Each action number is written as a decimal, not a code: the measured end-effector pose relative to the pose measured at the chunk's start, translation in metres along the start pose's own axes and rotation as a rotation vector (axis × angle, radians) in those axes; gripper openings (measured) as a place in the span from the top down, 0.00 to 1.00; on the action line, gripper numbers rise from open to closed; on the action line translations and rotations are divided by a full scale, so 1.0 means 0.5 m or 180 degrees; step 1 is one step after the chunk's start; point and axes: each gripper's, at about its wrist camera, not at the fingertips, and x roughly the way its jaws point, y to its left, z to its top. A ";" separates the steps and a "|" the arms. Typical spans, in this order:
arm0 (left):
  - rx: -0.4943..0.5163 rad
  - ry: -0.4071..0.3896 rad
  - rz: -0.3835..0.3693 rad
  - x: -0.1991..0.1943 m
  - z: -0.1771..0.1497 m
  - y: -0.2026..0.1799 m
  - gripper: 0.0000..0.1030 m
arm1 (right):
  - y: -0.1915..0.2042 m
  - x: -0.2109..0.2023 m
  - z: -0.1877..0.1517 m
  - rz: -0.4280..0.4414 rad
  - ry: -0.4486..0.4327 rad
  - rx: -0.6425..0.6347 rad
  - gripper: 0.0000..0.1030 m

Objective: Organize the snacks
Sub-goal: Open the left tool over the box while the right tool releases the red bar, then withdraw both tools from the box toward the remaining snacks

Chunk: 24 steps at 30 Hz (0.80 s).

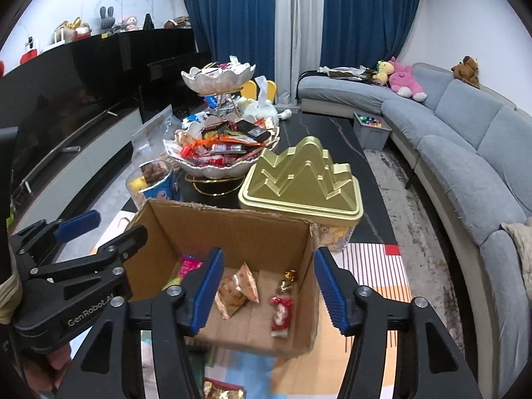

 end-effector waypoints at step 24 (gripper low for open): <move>-0.0046 0.0042 0.0095 -0.062 -0.034 0.032 0.29 | 0.009 -0.048 -0.031 0.0002 -0.0004 0.0017 0.44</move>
